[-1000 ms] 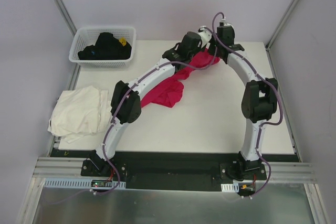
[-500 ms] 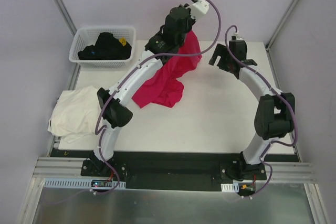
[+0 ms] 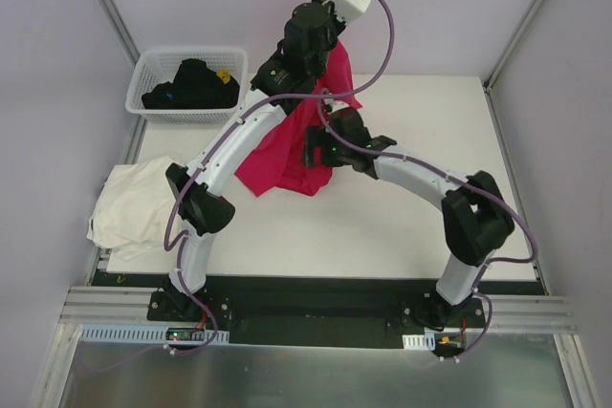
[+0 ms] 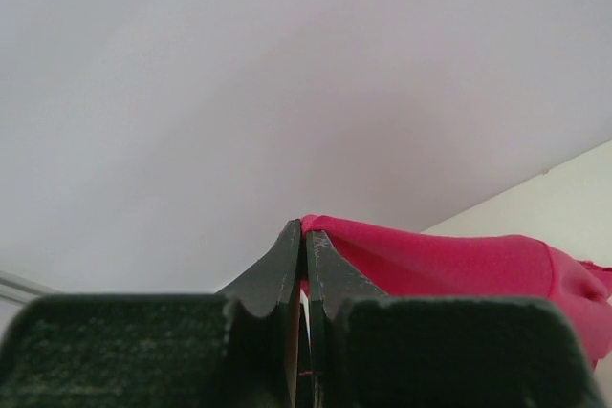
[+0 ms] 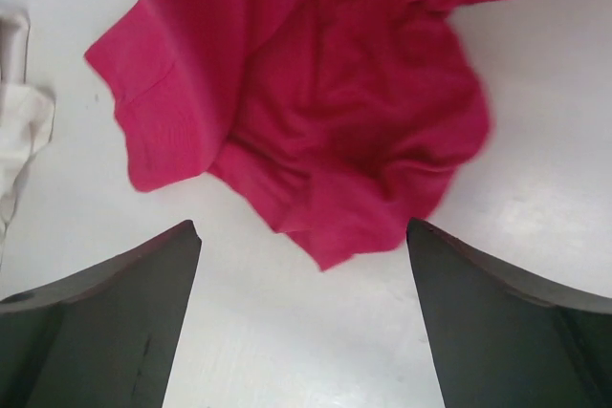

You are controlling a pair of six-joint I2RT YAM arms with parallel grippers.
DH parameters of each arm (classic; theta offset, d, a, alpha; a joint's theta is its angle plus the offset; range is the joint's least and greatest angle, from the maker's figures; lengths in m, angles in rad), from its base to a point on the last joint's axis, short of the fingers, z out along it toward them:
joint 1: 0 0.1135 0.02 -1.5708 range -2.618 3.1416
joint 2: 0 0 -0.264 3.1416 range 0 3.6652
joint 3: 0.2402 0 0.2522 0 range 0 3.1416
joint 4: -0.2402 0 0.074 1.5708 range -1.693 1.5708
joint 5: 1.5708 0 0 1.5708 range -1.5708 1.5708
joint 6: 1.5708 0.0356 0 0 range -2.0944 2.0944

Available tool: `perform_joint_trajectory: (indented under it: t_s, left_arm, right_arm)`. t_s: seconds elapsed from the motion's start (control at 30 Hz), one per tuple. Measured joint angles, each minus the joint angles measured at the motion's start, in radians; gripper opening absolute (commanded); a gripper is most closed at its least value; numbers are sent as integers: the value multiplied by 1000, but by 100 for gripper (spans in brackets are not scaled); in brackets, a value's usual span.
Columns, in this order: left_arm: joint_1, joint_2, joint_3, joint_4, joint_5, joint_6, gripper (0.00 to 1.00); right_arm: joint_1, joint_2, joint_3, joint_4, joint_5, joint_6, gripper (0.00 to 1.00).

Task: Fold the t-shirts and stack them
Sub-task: Flatten out the tshirt

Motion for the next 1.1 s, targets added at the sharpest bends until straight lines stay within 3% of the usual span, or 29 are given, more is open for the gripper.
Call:
perform_joint_trajectory:
  t_s: [0.27, 0.83, 1.1]
  left_arm:
    - [0, 0, -21, 8, -6, 13, 0]
    - [0, -14, -56, 25, -16, 19, 0]
    - [0, -55, -117, 31, -16, 3, 0]
  right_arm:
    - [138, 230, 172, -27, -27, 0, 90]
    - [313, 420, 409, -64, -72, -11, 86]
    - [338, 550, 532, -70, -121, -11, 84]
